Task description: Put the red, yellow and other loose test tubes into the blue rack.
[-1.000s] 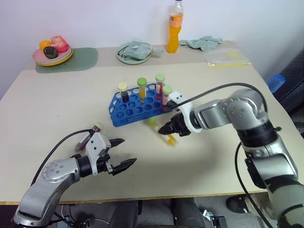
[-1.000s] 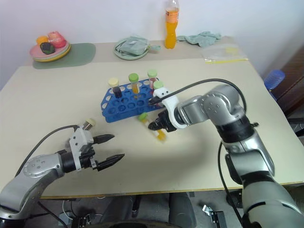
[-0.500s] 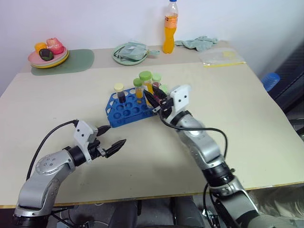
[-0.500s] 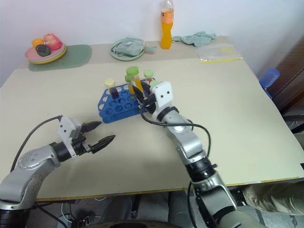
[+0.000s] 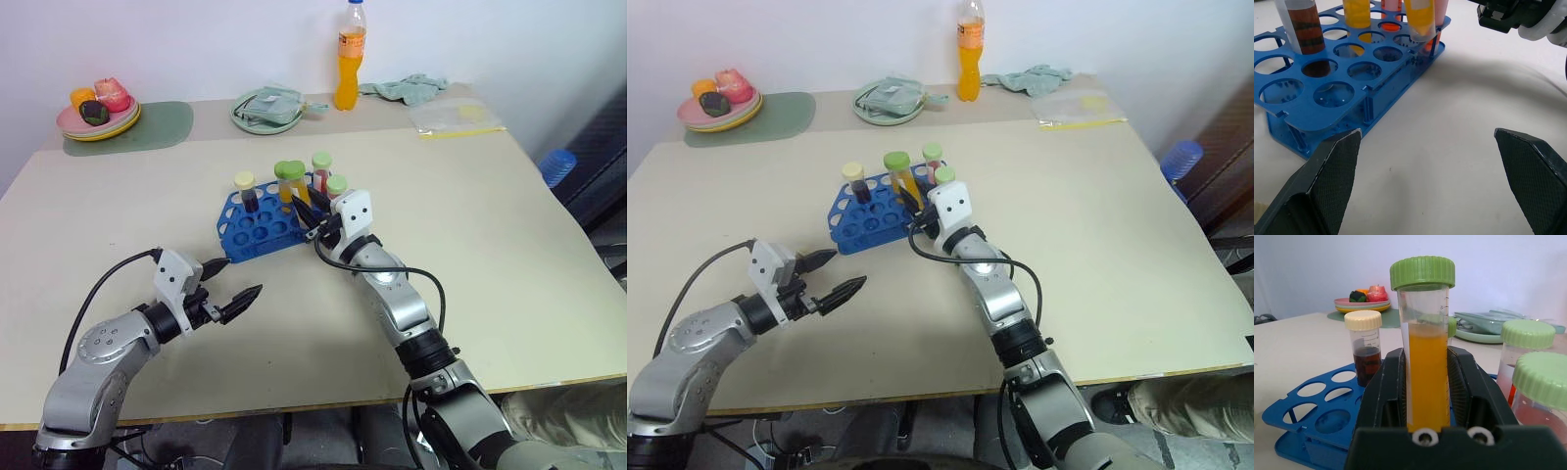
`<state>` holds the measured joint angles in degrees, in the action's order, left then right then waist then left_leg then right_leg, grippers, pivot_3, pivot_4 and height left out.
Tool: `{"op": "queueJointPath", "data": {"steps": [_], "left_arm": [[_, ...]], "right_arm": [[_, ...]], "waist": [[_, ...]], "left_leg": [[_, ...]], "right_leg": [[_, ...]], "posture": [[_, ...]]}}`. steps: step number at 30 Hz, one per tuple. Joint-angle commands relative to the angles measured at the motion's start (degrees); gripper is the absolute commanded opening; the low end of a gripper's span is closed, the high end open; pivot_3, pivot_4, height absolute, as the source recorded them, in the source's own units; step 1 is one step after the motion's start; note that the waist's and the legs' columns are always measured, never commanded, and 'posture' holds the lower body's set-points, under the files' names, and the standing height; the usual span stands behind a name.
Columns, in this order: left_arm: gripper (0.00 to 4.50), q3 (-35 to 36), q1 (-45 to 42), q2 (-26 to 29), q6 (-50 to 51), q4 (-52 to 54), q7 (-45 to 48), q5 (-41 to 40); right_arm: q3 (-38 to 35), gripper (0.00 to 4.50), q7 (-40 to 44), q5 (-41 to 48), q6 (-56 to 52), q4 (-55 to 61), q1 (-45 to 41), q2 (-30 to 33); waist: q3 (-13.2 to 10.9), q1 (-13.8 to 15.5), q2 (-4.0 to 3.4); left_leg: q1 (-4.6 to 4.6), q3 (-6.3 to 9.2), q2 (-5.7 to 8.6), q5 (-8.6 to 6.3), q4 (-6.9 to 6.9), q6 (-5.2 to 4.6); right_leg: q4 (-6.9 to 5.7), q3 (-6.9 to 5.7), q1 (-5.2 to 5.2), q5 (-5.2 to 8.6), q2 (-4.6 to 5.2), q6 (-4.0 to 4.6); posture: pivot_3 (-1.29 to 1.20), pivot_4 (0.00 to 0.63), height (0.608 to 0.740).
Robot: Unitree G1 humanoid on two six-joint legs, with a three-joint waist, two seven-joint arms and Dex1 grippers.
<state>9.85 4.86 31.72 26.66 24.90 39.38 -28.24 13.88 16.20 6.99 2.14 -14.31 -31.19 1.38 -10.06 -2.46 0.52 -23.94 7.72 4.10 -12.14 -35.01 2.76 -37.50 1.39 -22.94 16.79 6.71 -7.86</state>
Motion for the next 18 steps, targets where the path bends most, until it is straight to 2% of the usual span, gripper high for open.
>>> {"op": "queueJointPath", "data": {"steps": [1, 9, 17, 18], "left_arm": [[4.5, 0.06, 0.04, -0.2, -0.62, 2.12, -0.2, -0.69], [4.5, -0.62, -0.39, -0.49, -0.72, 2.04, -0.19, -0.43], [4.5, -0.68, -0.49, -0.36, -0.88, 1.85, -0.23, -0.48], [4.5, -0.67, -0.5, -0.33, -0.89, 1.81, -0.22, -0.48]], "right_arm": [[-0.49, 0.72, 0.9, -0.89, 2.33, -0.74, -2.31, -1.71], [-1.39, 0.72, 0.69, -2.65, 3.86, -5.82, -4.47, -3.68], [-2.16, 0.72, 2.33, -1.91, 4.09, -5.85, -3.6, -4.11], [-2.23, 1.22, 2.24, -2.06, 4.14, -5.8, -3.51, -4.11]], "waist": [[0.0, -0.02, 0.0], [0.0, -0.01, 0.0], [0.0, -0.03, -0.01], [0.0, -0.04, -0.01]], "left_leg": [[0.01, 0.0, 0.0, 0.0, 0.0, 0.0], [0.01, 0.0, 0.0, 0.0, 0.0, 0.01], [0.02, 0.0, 0.0, 0.0, 0.01, 0.01], [0.02, 0.0, 0.0, 0.0, 0.01, 0.01]], "right_leg": [[0.0, 0.0, 0.0, 0.0, 0.0, 0.0], [0.0, 0.0, 0.0, 0.0, 0.0, 0.0], [-0.01, 0.01, 0.0, 0.0, 0.0, 0.0], [-0.01, 0.01, 0.0, 0.0, 0.0, 0.0]], "posture": [[0.0, 0.15, 0.74], [0.0, 0.15, 0.74], [0.0, 0.15, 0.74], [0.0, 0.15, 0.74]]}}
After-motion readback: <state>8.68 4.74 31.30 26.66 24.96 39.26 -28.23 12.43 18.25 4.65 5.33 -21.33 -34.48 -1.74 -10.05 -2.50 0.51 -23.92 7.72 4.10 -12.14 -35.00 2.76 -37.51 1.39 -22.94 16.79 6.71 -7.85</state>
